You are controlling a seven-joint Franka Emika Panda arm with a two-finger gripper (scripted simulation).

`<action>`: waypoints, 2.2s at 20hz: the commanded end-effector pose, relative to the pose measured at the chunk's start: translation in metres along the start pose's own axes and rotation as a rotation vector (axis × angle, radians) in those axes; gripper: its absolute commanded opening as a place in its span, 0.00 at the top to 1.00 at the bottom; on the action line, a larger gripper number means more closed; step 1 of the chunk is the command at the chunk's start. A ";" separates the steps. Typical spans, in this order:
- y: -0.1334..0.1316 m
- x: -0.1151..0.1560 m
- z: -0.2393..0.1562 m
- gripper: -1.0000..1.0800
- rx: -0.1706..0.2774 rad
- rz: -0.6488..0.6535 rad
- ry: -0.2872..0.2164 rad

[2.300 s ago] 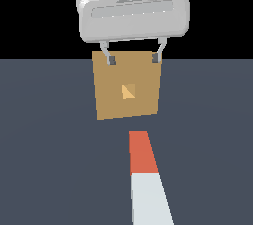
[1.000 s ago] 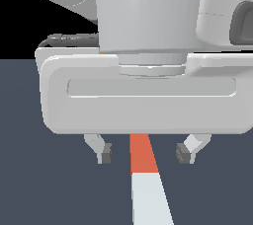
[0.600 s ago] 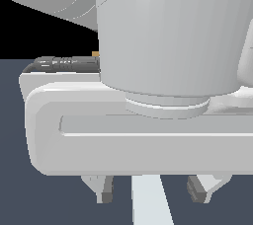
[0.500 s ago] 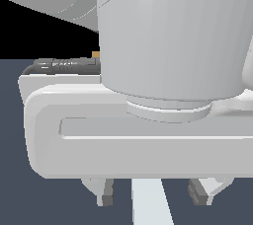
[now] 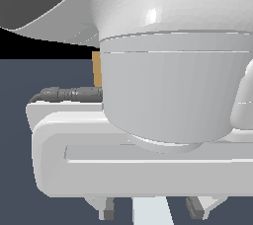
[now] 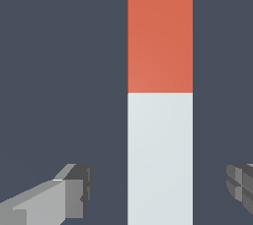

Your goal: Insert the peg into the horizontal hole in a box.

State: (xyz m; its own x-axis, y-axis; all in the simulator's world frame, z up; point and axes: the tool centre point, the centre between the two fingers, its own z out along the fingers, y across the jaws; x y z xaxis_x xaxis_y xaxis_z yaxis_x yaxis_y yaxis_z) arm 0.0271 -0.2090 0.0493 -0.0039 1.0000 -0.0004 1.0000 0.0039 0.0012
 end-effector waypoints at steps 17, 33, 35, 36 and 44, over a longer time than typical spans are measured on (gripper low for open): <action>0.001 0.000 0.030 1.00 0.001 -0.001 0.000; 0.014 0.085 -0.015 1.00 0.001 -0.133 -0.001; 0.016 0.105 -0.025 1.00 0.001 -0.163 -0.001; 0.016 0.113 -0.029 1.00 0.001 -0.176 -0.001; 0.018 0.142 -0.044 1.00 0.001 -0.219 -0.001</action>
State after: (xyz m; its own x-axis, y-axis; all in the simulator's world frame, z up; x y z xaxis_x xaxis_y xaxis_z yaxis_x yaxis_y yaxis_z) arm 0.0436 -0.0673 0.0910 -0.2202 0.9754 0.0000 0.9754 0.2202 -0.0020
